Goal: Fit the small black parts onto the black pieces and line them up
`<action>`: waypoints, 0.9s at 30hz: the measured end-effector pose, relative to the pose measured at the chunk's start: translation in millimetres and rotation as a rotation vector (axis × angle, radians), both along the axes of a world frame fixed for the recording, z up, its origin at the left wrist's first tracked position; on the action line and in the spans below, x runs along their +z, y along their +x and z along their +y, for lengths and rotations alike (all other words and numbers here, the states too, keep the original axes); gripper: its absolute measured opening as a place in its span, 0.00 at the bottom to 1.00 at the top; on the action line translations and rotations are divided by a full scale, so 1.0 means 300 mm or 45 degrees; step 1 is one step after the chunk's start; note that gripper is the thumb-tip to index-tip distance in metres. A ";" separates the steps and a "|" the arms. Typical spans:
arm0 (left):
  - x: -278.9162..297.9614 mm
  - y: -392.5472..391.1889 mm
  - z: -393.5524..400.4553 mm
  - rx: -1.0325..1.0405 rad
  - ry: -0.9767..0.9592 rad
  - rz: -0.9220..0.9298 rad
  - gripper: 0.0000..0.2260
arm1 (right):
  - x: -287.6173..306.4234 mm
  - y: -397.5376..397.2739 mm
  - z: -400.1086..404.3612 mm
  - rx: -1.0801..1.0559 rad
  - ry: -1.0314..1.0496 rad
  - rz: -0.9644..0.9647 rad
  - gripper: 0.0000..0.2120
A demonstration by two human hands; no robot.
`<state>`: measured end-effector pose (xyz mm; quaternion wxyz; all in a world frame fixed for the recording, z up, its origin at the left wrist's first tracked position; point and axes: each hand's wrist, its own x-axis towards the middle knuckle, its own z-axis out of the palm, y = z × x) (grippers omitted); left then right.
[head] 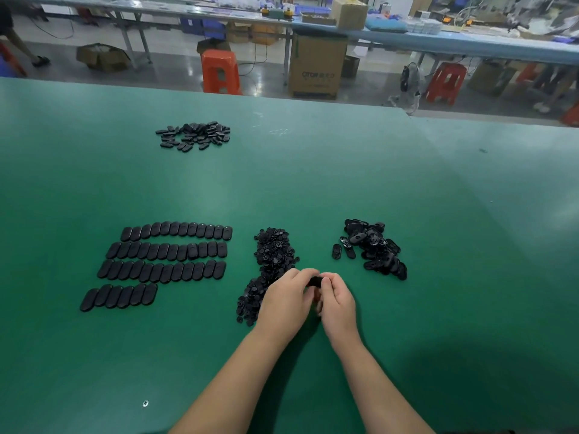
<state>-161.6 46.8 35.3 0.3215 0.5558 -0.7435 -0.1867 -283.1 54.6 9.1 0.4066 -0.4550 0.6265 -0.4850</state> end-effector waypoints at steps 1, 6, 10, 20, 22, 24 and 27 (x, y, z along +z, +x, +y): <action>0.003 0.012 0.000 -0.008 -0.066 -0.103 0.13 | 0.003 0.000 0.003 0.022 -0.002 -0.029 0.12; 0.018 0.075 0.008 0.130 -0.315 -0.250 0.08 | 0.015 0.009 0.009 0.081 -0.035 -0.006 0.09; 0.001 0.237 0.043 0.573 -0.063 -0.139 0.08 | 0.008 0.011 0.012 0.065 -0.026 0.071 0.07; -0.066 0.521 0.169 1.050 0.219 -0.361 0.12 | 0.006 0.014 0.016 0.063 -0.023 0.153 0.06; -0.068 0.521 0.176 0.997 0.188 -0.385 0.12 | 0.006 0.014 0.016 0.059 -0.025 0.160 0.06; -0.068 0.514 0.183 0.956 0.166 -0.410 0.09 | 0.007 0.014 0.015 0.058 -0.024 0.166 0.06; -0.069 0.520 0.187 0.984 0.155 -0.396 0.10 | 0.007 0.014 0.014 0.060 -0.022 0.167 0.06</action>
